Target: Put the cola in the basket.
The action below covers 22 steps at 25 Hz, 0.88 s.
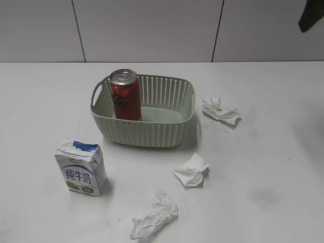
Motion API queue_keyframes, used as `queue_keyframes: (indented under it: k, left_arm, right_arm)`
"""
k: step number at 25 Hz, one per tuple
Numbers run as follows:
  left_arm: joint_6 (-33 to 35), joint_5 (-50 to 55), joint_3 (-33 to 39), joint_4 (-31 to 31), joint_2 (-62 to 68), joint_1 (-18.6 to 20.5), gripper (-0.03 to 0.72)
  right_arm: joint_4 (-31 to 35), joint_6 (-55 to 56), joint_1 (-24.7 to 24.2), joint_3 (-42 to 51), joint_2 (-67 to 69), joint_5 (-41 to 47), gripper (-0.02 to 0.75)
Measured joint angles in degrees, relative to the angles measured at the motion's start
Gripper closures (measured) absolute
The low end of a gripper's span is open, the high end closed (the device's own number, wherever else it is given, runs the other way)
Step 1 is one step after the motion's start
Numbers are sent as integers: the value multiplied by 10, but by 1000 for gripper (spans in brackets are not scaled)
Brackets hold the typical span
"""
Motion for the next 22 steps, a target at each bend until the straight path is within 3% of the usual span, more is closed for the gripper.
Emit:
queue_keyframes:
  k: [5,12,22]
  left_arm:
    - [0,0,0,0,0,0,460]
    - [1,0,0,0,0,0,461]
    - [0,-1,0,0,0,0,461]
  right_arm:
    - [-5,-4,0,232,-154,-6,148]
    - [-6,-4,0,523,-373,-88,151]
    - [-7,-5,0,722,-655,-95,151]
